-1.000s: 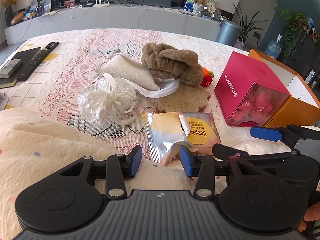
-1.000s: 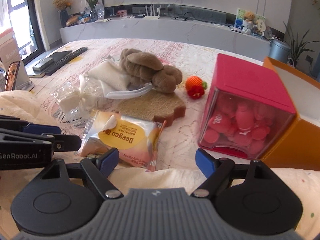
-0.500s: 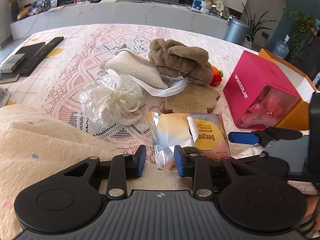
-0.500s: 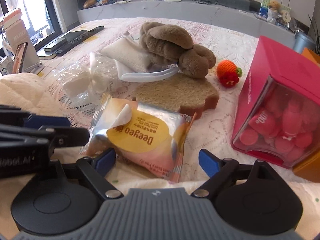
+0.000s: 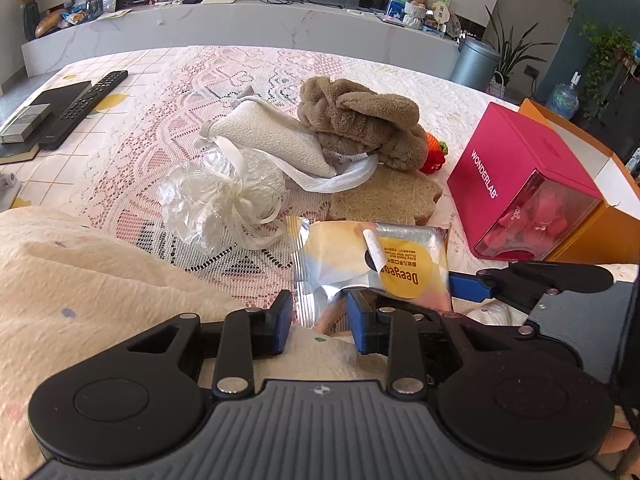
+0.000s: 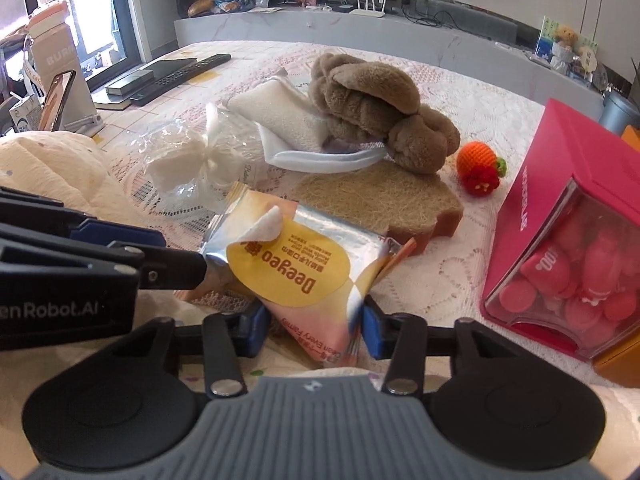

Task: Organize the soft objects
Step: 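Grasp the Deeyeo snack packet with the right tool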

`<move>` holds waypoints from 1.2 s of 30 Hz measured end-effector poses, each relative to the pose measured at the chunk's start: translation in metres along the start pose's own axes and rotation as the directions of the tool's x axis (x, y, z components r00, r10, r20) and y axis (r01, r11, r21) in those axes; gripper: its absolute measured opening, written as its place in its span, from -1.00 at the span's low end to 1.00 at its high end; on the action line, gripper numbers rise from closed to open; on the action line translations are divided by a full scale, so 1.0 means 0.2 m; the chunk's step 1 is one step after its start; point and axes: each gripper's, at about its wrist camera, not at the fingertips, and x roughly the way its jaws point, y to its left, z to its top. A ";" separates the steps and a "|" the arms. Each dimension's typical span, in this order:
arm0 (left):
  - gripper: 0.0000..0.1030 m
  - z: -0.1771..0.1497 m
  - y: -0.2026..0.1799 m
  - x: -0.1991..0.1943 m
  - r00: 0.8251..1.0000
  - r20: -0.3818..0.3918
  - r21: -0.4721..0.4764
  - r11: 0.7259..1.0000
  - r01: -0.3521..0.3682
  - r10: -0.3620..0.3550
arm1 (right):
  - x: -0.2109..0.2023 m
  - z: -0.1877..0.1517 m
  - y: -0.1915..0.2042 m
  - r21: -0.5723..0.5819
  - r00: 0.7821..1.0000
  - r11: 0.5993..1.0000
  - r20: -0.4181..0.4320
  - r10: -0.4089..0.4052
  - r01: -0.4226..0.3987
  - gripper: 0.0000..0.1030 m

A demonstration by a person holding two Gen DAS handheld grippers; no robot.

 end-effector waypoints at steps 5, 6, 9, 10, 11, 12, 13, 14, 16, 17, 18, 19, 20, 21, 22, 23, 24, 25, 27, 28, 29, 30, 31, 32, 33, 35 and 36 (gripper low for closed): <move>-0.31 0.00 0.00 -0.03 0.999 0.034 -0.009 1.000 0.022 -0.022 | -0.09 0.00 -0.02 0.014 0.999 1.000 0.040 -0.016 0.016 -0.35; -0.31 0.00 0.00 -0.04 0.999 0.040 -0.012 1.000 0.026 -0.025 | -0.11 0.00 -0.02 0.017 0.999 1.000 0.049 -0.017 0.016 -0.36; -0.31 0.01 0.01 -0.06 0.997 0.069 -0.025 0.999 0.039 -0.037 | -0.16 0.01 -0.03 0.022 0.996 1.000 0.085 -0.024 0.022 -0.39; -0.31 0.02 0.01 -0.07 0.996 0.075 -0.026 0.999 0.041 -0.039 | -0.18 0.02 -0.03 0.014 0.995 1.000 0.100 -0.030 0.028 -0.40; -0.31 0.03 0.02 -0.08 0.996 0.082 -0.026 0.999 0.041 -0.038 | -0.19 0.03 -0.03 0.003 0.993 0.999 0.115 -0.038 0.038 -0.42; -0.31 0.04 0.02 -0.09 0.996 0.087 -0.026 0.999 0.039 -0.036 | -0.21 0.04 -0.02 -0.006 0.991 0.999 0.129 -0.044 0.045 -0.43; -0.30 0.05 0.03 -0.10 0.996 0.088 -0.026 0.999 0.035 -0.033 | -0.23 0.06 -0.02 -0.010 0.989 0.999 0.141 -0.045 0.047 -0.44; -0.30 0.06 0.03 -0.10 0.996 0.087 -0.024 0.999 0.031 -0.029 | -0.24 0.07 -0.02 -0.009 0.988 0.999 0.149 -0.042 0.044 -0.45; -0.27 0.08 0.04 -0.09 0.997 0.069 -0.013 1.000 0.025 -0.024 | -0.24 0.09 -0.03 -0.009 0.989 0.999 0.141 -0.043 0.045 -0.46; -0.26 0.08 0.04 -0.08 0.998 0.053 -0.009 0.999 0.031 -0.031 | -0.23 0.09 -0.03 -0.009 0.989 0.999 0.139 -0.045 0.046 -0.46; -0.26 0.08 0.04 -0.07 0.998 0.041 -0.009 0.999 0.038 -0.037 | -0.23 0.10 -0.04 0.000 0.989 0.999 0.138 -0.046 0.047 -0.46; -0.26 0.08 0.03 -0.06 0.998 0.038 -0.006 0.999 0.044 -0.044 | -0.22 0.11 -0.05 0.018 0.990 0.999 0.133 -0.048 0.046 -0.46; -0.26 0.07 0.03 -0.05 0.998 0.039 -0.003 0.999 0.051 -0.050 | -0.20 0.12 -0.07 0.043 0.991 0.998 0.123 -0.053 0.048 -0.46; -0.26 0.07 0.03 -0.04 0.998 0.031 -0.005 0.999 0.053 -0.053 | -0.19 0.13 -0.08 0.072 0.992 0.995 0.109 -0.070 0.062 -0.46; -0.26 0.07 0.03 -0.03 0.999 0.021 -0.012 0.999 0.050 -0.050 | -0.17 0.13 -0.10 0.100 0.991 0.991 0.097 -0.095 0.086 -0.46; -0.26 0.06 0.04 -0.02 0.999 0.013 -0.018 0.999 0.040 -0.040 | -0.16 0.13 -0.12 0.128 0.991 0.987 0.085 -0.108 0.097 -0.45; -0.27 0.06 0.04 -0.01 0.999 0.011 -0.016 0.999 0.031 -0.031 | -0.15 0.13 -0.14 0.157 0.992 0.983 0.071 -0.107 0.095 -0.43; -0.28 0.05 0.03 -0.01 1.000 0.010 -0.008 1.000 0.024 -0.024 | -0.15 0.12 -0.16 0.192 0.994 0.978 0.059 -0.095 0.082 -0.39; -0.28 0.05 0.01 0.00 1.000 0.001 0.024 1.000 -0.001 0.001 | -0.14 0.09 -0.18 0.235 0.996 0.970 0.038 -0.079 0.068 -0.35; -0.28 0.04 -0.01 0.01 1.000 -0.005 0.042 0.999 -0.014 0.014 | -0.13 0.08 -0.18 0.249 0.997 0.966 0.029 -0.076 0.067 -0.35; -0.28 0.04 -0.03 0.03 0.999 -0.016 0.060 0.998 -0.028 0.029 | -0.12 0.07 -0.19 0.263 0.997 0.963 0.019 -0.073 0.066 -0.34; -0.30 0.03 -0.04 0.04 0.999 -0.025 0.071 0.997 -0.035 0.036 | -0.12 0.06 -0.19 0.279 0.998 0.958 0.009 -0.066 0.061 -0.34; -0.31 0.03 -0.05 0.06 0.998 -0.036 0.081 0.996 -0.039 0.042 | -0.12 0.05 -0.19 0.299 0.998 0.953 0.002 -0.058 0.054 -0.32; -0.31 0.03 -0.05 0.07 0.998 -0.045 0.088 0.995 -0.044 0.048 | -0.12 0.04 -0.20 0.322 0.999 0.945 -0.003 -0.051 0.049 -0.21; -0.32 0.02 -0.05 0.08 0.997 -0.051 0.094 0.994 -0.049 0.054 | -0.13 0.03 -0.21 0.353 0.999 0.935 -0.004 -0.041 0.039 -0.04; -0.33 0.02 -0.06 0.08 0.997 -0.055 0.102 0.993 -0.053 0.059 | -0.14 0.00 -0.23 0.422 1.000 0.907 0.004 -0.018 0.014 0.15; -0.34 0.02 -0.06 0.08 0.997 -0.056 0.104 0.993 -0.053 0.060 | -0.16 -0.01 -0.25 0.457 1.000 0.889 0.014 0.000 -0.007 0.22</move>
